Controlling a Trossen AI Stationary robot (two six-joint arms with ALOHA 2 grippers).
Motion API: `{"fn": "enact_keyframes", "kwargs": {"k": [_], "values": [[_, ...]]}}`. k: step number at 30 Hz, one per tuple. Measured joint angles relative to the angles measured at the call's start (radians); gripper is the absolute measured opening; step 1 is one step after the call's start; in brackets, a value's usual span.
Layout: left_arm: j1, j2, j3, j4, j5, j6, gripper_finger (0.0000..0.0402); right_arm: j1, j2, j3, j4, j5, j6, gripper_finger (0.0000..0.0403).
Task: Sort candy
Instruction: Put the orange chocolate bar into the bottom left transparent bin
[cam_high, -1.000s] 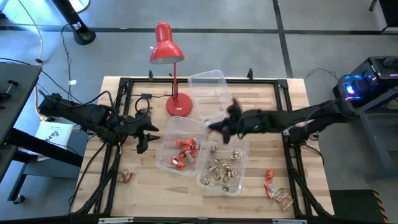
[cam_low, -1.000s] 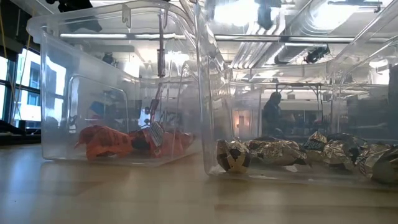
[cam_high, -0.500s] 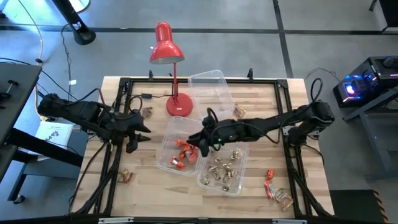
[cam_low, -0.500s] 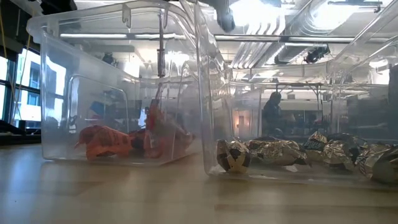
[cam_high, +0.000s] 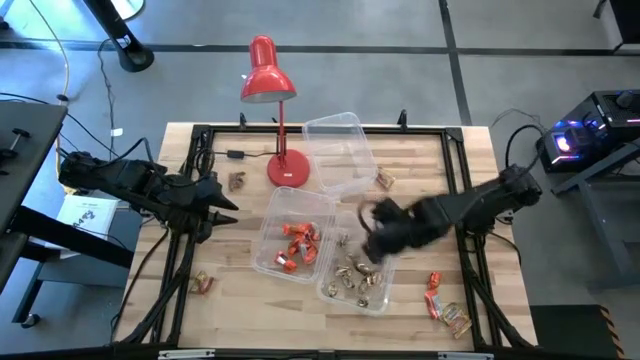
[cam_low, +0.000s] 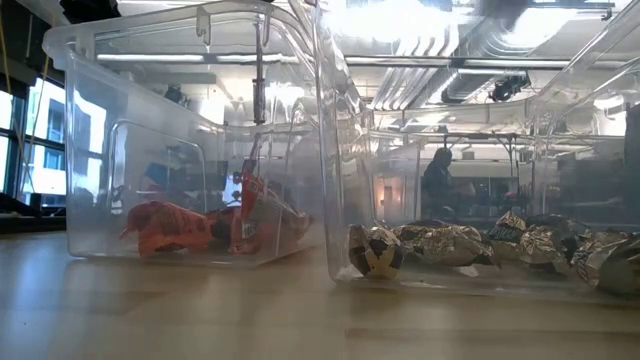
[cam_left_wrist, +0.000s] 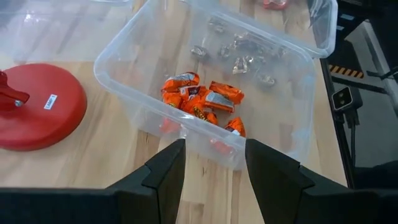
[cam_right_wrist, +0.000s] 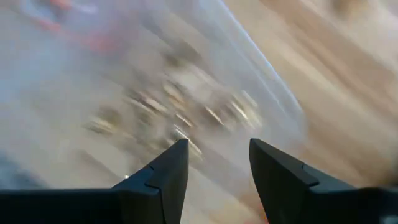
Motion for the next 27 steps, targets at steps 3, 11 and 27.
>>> {"fn": "enact_keyframes", "kwargs": {"k": [3,11,27], "values": [[0.0,-0.001,0.0,0.003,-0.007,-0.018,0.0161,0.099,0.0,-0.07,-0.117,-0.037,0.212,0.0163],[0.0,0.0,0.0,0.041,-0.038,-0.102,0.0161,0.285,-0.114,-0.378,0.003,-0.167,0.603,0.0164],[0.0,0.001,-0.001,0.061,-0.093,-0.256,0.0161,0.413,-0.325,-0.933,0.441,-0.359,0.959,0.0195]]}}
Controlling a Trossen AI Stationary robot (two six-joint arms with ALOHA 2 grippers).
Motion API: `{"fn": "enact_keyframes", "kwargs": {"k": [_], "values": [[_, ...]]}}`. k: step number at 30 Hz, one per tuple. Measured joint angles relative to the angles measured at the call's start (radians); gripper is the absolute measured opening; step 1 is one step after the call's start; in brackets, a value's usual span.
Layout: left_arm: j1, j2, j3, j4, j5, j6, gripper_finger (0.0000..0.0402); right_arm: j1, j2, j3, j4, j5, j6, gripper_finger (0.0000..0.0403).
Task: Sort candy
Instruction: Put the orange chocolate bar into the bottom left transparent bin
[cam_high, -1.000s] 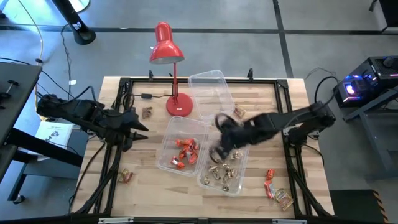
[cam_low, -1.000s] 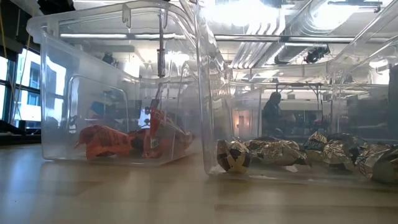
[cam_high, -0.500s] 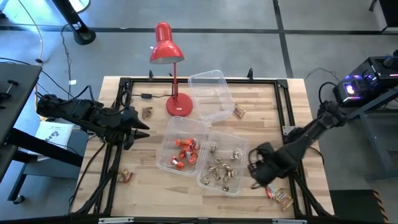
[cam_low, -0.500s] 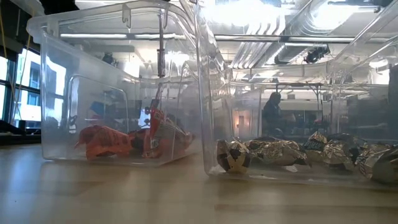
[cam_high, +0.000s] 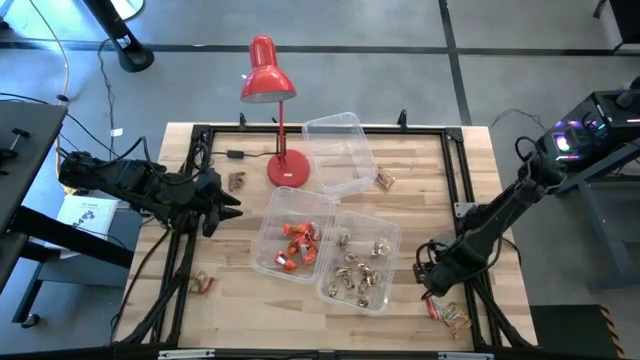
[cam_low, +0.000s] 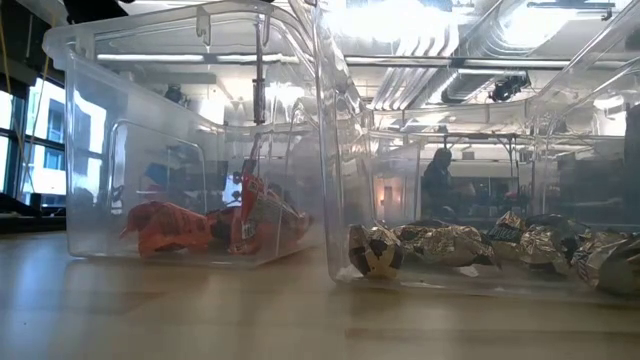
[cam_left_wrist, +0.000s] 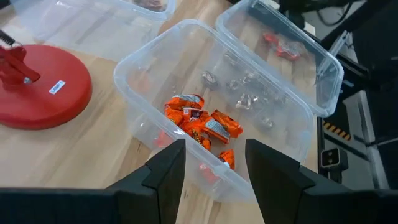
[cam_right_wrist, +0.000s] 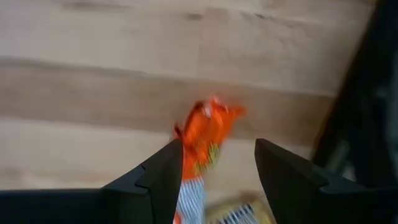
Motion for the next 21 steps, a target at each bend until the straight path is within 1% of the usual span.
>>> {"fn": "enact_keyframes", "kwargs": {"k": [3,8,11,13,15,17,19,20,21], "values": [[0.0,0.0,0.0,0.0,-0.005,-0.018,0.0161,-0.006,0.0,-0.071,0.086,0.017,0.029,0.0195],[0.0,0.004,0.0,0.0,-0.01,-0.041,0.0161,-0.008,0.012,-0.173,0.285,0.016,0.048,0.0195],[0.0,0.008,0.0,0.0,-0.024,-0.043,0.0161,-0.009,0.032,-0.207,0.343,-0.002,0.044,0.0194],[0.0,0.01,0.0,0.0,-0.026,-0.043,0.0161,-0.008,0.043,-0.209,0.343,-0.002,0.011,0.0185],[0.0,0.013,0.0,0.0,-0.032,-0.043,0.0161,-0.008,0.043,-0.191,0.317,0.0,-0.024,0.0155],[0.0,0.014,0.0,0.0,-0.033,-0.042,0.0161,-0.006,0.052,-0.134,0.215,0.034,-0.069,0.0103],[0.0,0.013,0.0,0.0,-0.04,-0.037,0.0161,-0.009,0.046,-0.054,0.07,0.057,-0.125,0.0041],[0.0,0.013,0.0,0.0,-0.051,-0.028,0.0161,-0.009,0.043,-0.007,0.009,0.065,-0.154,0.0026],[0.0,0.014,0.0,0.0,-0.062,-0.015,0.0161,-0.009,0.043,0.043,-0.058,0.074,-0.179,0.0022]]}}
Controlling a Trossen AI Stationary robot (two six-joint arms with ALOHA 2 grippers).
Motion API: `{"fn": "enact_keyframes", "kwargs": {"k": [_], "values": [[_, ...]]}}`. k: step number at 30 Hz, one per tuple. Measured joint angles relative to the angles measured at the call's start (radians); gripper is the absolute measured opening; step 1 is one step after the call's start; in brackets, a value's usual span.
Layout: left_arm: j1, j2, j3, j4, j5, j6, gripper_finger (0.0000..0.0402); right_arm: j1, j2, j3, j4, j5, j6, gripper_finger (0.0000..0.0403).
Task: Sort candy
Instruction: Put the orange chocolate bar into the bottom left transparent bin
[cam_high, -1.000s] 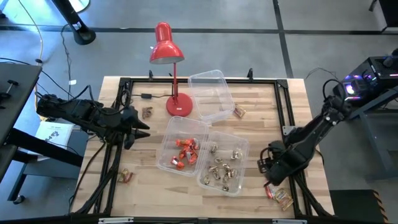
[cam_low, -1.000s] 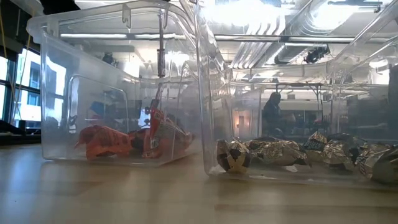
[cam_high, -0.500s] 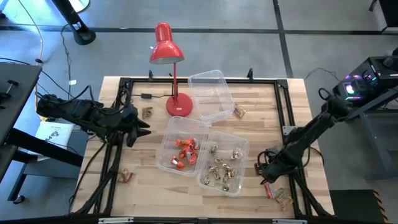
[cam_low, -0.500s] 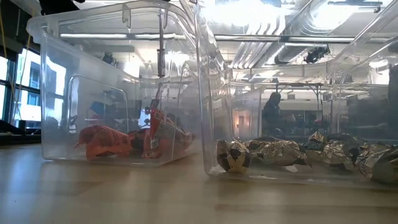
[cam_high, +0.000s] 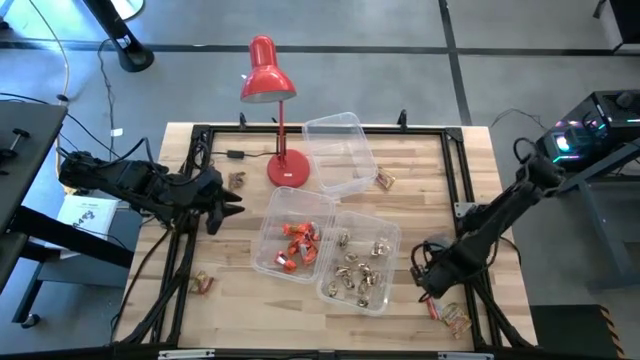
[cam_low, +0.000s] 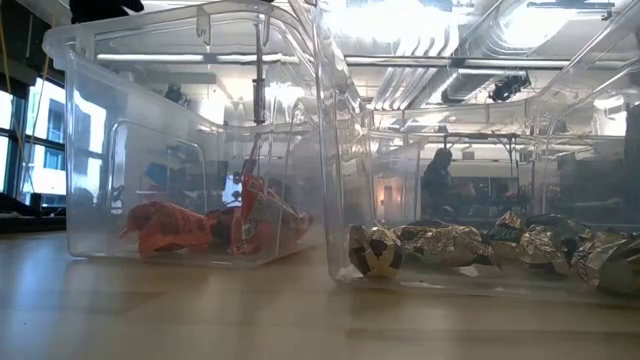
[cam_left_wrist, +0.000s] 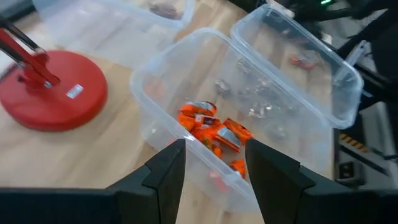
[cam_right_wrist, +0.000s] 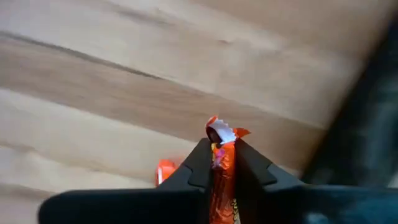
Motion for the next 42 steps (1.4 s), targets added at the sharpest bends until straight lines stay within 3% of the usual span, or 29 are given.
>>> {"fn": "enact_keyframes", "kwargs": {"k": [3,7,10,13,16,20,23,27,31,33,38,42], "values": [[0.0,0.001,0.0,0.0,-0.048,0.022,0.0161,-0.011,-0.01,0.169,-0.228,0.082,-0.029,0.004],[0.0,0.0,0.0,0.003,-0.098,0.026,0.0161,-0.019,-0.01,0.39,-0.35,0.461,-0.034,0.0036],[0.0,0.0,0.0,0.002,-0.101,0.026,0.0161,-0.053,-0.011,0.466,-0.267,0.788,-0.106,0.0015],[0.0,0.0,0.0,0.001,-0.1,0.026,0.0161,-0.132,-0.01,0.462,-0.025,0.948,-0.308,0.0012],[0.0,0.0,0.0,0.001,-0.1,0.026,0.0161,-0.235,0.011,0.421,0.329,0.911,-0.608,0.004],[0.0,0.001,0.0,0.001,-0.1,0.026,0.0161,-0.373,0.103,0.402,0.716,0.744,-0.956,0.01],[0.0,0.001,0.0,0.001,-0.097,0.026,0.0161,-0.464,0.184,0.402,0.934,0.642,-1.096,0.0142],[0.0,0.001,0.0,0.001,-0.094,0.025,0.0161,-0.566,0.271,0.403,1.125,0.447,-1.169,0.0186],[0.0,0.001,0.0,0.0,-0.092,0.016,0.0161,-0.62,0.284,0.423,1.08,0.261,-1.189,0.02],[0.0,0.001,0.0,-0.001,-0.091,0.009,0.0161,-0.623,0.254,0.434,0.989,0.218,-1.23,0.02],[0.0,0.0,0.0,-0.002,-0.091,0.007,0.0161,-0.559,0.144,0.505,0.545,0.231,-1.24,0.0201],[0.0,0.0,0.0,-0.002,-0.087,-0.013,0.0161,-0.427,0.07,0.534,0.2,0.335,-1.067,0.0201]]}}
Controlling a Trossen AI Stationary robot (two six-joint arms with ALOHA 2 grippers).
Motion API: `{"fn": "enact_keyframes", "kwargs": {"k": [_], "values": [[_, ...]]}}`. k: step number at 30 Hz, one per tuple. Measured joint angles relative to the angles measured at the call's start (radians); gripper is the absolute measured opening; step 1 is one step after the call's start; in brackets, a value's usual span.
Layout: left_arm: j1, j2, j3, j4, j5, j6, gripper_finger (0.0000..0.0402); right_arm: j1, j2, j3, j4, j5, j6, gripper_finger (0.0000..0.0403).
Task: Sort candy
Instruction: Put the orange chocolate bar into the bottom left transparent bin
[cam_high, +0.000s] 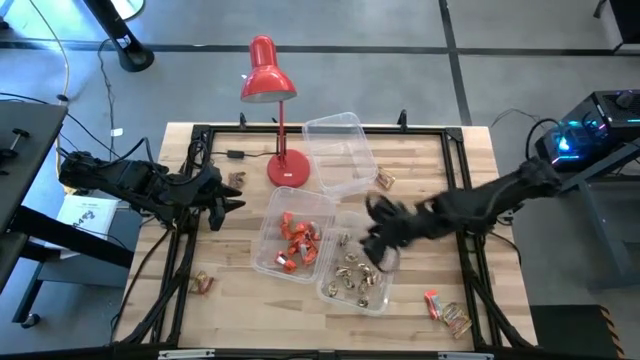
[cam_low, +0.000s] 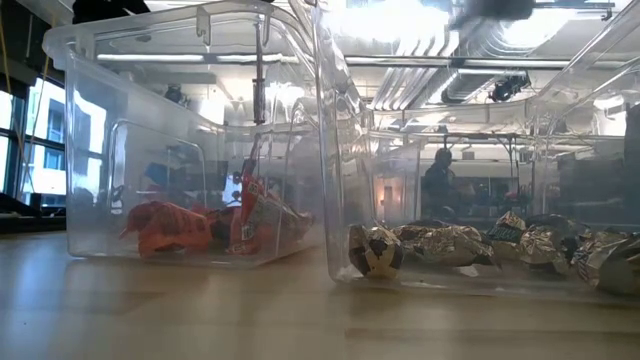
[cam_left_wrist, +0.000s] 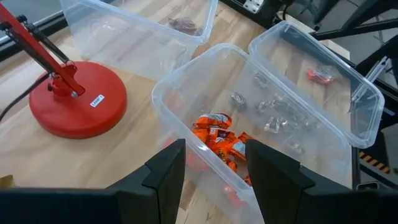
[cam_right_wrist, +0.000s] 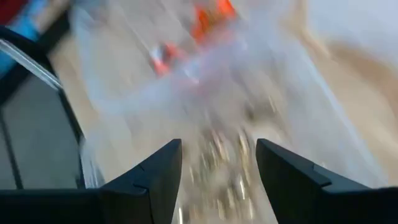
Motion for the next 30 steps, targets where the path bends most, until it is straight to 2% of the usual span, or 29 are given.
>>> {"fn": "enact_keyframes", "kwargs": {"k": [5,8,11,14,18,21,26,30], "values": [[0.0,0.0,0.0,-0.001,0.002,-0.039,0.0161,0.239,-0.026,-0.001,-0.338,0.012,0.457,0.0201],[0.0,0.0,0.0,-0.001,0.002,-0.04,0.0161,0.381,0.011,-0.002,-0.475,-0.048,0.739,0.0201],[0.0,0.0,0.0,-0.001,0.002,-0.041,0.0161,0.486,0.059,-0.024,-0.508,-0.139,0.903,0.0201],[0.0,0.0,0.0,0.0,0.002,-0.044,0.0161,0.552,0.081,-0.104,-0.428,-0.237,1.035,0.0201],[0.0,0.0,0.0,0.0,0.002,-0.058,0.0161,0.599,0.085,-0.266,-0.189,-0.288,1.166,0.0201],[0.0,0.0,0.0,0.0,0.002,-0.058,0.0161,0.6,0.085,-0.377,-0.044,-0.323,1.2,0.0201],[0.0,0.0,0.001,0.0,0.002,-0.06,0.0161,0.569,0.085,-0.524,0.082,-0.349,1.241,0.0201],[0.0,0.0,0.001,0.0,0.002,-0.066,0.0161,0.551,0.085,-0.616,0.236,-0.389,1.205,0.0201]]}}
